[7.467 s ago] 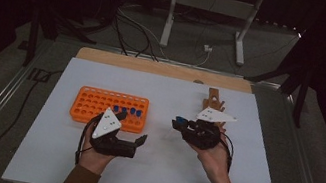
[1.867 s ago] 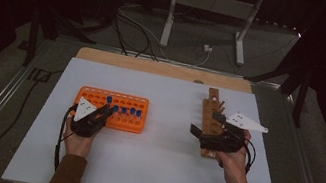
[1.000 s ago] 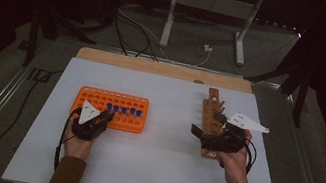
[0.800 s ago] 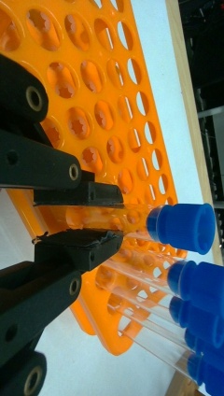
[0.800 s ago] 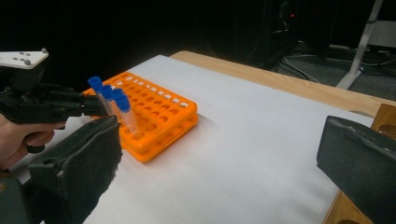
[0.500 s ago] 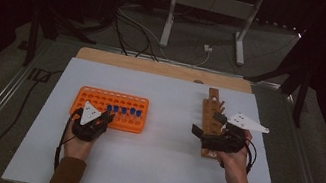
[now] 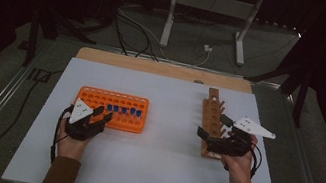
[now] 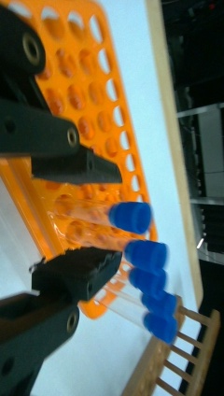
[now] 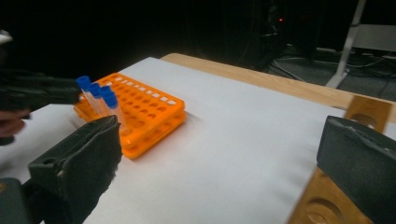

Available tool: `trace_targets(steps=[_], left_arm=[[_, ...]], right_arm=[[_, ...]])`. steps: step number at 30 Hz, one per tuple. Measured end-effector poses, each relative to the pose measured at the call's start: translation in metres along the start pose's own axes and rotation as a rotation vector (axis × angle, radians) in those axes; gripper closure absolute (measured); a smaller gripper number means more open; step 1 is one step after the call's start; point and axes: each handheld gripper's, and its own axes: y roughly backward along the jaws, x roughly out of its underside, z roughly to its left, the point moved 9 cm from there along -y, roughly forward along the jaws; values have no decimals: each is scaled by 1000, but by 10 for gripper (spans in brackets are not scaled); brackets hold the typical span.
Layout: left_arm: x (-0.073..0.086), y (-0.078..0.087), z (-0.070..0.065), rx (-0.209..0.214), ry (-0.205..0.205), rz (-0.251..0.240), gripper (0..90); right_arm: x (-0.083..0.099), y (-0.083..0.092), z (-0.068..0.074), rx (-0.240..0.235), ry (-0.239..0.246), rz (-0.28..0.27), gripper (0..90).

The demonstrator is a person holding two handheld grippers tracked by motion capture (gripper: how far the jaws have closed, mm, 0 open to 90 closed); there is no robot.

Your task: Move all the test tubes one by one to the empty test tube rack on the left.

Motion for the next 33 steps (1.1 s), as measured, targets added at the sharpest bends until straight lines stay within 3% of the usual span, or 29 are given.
trace_targets(steps=[7,10,14,18,33], left_arm=[[-15,30,6,6,30,-86,371],[-15,41,11,-22,18,-96,280],[-13,52,17,-47,35,-110,158],[-6,57,24,-75,41,-92,27],[5,76,33,-96,50,-121,7]], right_arm=[[11,15,-10,34,0,-25,2],[16,21,-14,49,0,-38,2],[24,29,-16,75,32,-44,2],[33,36,-19,95,23,-60,2],[43,48,-22,121,5,-94,2]])
